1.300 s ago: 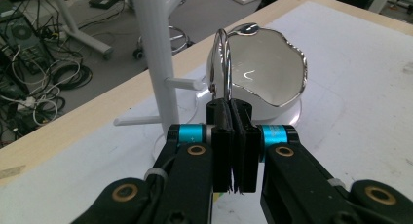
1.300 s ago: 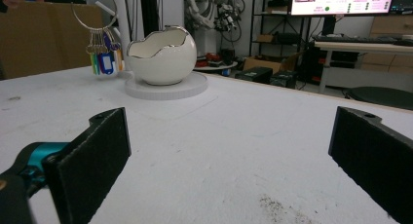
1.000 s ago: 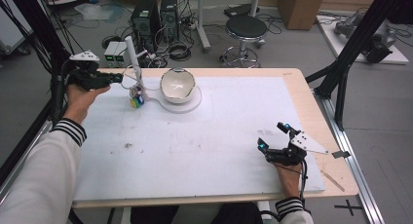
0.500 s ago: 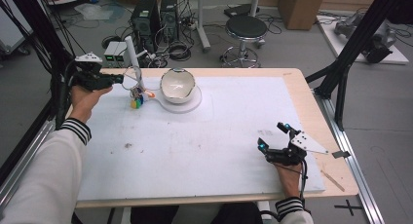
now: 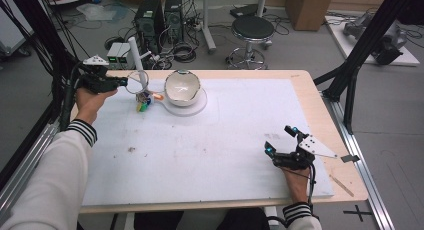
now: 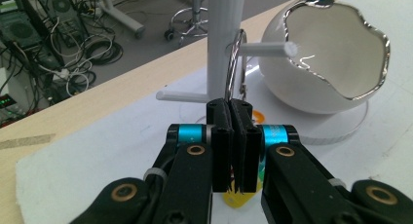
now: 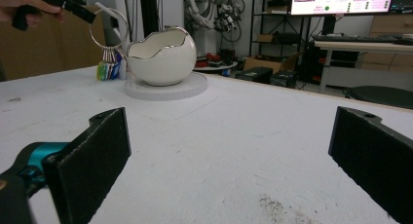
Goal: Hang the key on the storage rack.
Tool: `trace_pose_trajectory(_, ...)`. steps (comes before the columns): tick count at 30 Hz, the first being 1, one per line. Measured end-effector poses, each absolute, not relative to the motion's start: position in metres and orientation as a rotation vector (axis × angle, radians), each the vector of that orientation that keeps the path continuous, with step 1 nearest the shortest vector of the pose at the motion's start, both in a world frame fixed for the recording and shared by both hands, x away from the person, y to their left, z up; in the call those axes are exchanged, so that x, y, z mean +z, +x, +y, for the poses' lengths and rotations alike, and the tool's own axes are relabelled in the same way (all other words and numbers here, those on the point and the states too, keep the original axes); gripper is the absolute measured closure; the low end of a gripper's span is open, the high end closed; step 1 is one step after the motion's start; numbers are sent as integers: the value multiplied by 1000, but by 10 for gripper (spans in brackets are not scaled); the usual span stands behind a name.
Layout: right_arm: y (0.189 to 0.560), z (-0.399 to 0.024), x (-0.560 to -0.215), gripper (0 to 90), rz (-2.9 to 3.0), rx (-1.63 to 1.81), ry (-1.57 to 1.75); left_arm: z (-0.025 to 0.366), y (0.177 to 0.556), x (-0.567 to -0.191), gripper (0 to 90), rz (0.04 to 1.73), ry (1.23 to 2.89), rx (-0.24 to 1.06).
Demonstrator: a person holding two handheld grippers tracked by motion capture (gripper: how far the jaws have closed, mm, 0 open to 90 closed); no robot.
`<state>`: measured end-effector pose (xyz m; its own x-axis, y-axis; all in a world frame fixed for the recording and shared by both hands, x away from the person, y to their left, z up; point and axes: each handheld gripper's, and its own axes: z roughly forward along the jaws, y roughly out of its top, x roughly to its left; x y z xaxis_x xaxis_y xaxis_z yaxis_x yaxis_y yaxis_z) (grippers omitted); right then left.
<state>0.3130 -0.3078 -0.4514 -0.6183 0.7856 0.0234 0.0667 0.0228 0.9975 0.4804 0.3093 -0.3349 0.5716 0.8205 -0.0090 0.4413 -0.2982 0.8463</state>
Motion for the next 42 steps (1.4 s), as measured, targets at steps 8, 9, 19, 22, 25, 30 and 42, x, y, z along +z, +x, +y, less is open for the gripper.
trace_pose_trajectory(8,313,-308,-451,11,1741,1647,868,306,482,-340,868,1002,1945,601)
trace_pose_trajectory(9,313,-308,-451,11,1741,1645,868,306,482,-341,868,1015,1941,598)
trace_pose_trajectory(19,313,-308,-451,11,1741,1638,866,301,478,-342,599,994,1988,692)
trace_pose_trajectory(22,313,-308,-451,11,1741,1636,866,300,474,-339,499,981,1967,666)
trace_pose_trajectory(25,313,-307,-451,11,1739,1636,863,299,469,-336,337,955,1908,612)
trace_pose_trajectory(30,313,-307,-452,11,1738,1636,852,295,442,-335,206,885,1875,685)
trace_pose_trajectory(42,314,-307,-451,11,1740,1634,857,283,381,-348,17,764,1805,582)
